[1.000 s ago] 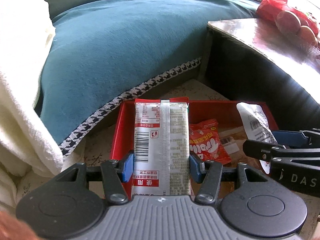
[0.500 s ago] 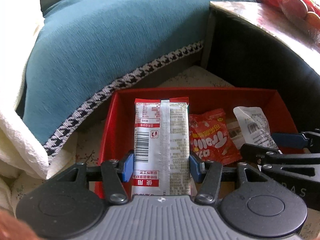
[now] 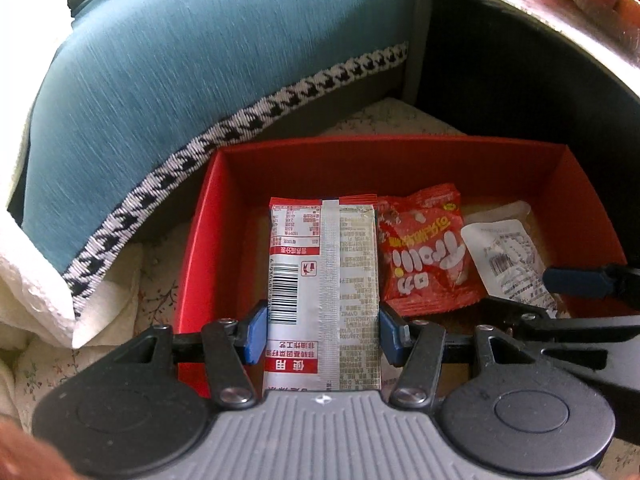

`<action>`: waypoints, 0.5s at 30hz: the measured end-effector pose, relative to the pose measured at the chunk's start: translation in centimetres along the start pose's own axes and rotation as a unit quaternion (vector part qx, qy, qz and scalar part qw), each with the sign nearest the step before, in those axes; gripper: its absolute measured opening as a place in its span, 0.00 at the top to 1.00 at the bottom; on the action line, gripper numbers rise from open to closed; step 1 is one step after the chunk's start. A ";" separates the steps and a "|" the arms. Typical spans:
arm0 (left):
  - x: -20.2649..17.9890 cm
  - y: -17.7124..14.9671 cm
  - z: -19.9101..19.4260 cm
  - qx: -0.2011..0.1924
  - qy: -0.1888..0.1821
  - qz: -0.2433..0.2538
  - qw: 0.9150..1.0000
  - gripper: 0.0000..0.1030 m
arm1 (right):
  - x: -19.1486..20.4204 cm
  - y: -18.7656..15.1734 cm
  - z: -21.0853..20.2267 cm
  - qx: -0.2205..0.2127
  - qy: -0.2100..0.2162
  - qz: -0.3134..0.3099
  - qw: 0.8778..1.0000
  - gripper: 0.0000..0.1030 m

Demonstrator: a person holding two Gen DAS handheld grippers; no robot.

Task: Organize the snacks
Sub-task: 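Lower the packs into the red box and open both tools, then withdraw both open tools from the red box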

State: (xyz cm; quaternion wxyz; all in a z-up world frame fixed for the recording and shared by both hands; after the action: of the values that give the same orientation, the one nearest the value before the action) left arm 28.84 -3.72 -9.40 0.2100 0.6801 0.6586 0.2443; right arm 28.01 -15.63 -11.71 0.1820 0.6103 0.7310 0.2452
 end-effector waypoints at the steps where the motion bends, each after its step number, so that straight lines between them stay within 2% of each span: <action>1: 0.0 0.1 0.3 0.002 0.001 0.000 1.000 0.53 | 0.0 0.0 0.0 0.001 0.000 0.000 1.000 0.38; 12: -0.3 0.2 1.0 0.010 -0.001 0.002 1.000 0.52 | 0.0 0.2 0.3 0.009 0.000 -0.002 1.000 0.36; 15: -0.3 0.2 0.8 0.008 0.001 0.004 1.000 0.52 | -0.1 0.2 0.2 0.010 -0.001 -0.004 1.000 0.33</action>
State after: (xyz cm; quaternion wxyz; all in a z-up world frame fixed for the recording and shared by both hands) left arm 29.50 -3.97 -9.90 0.2026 0.6842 0.6580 0.2406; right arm 28.32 -15.64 -11.75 0.1779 0.6092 0.7357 0.2365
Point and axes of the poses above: each gripper's, at about its wrist camera, not at the fingertips, and z roughly the way its jaws point, x to its left, y to its top, the point moved 1 cm from there along z, roughly the way its jaws point, and after that the axes turned 11 degrees about -x, right-handed, at the moved point
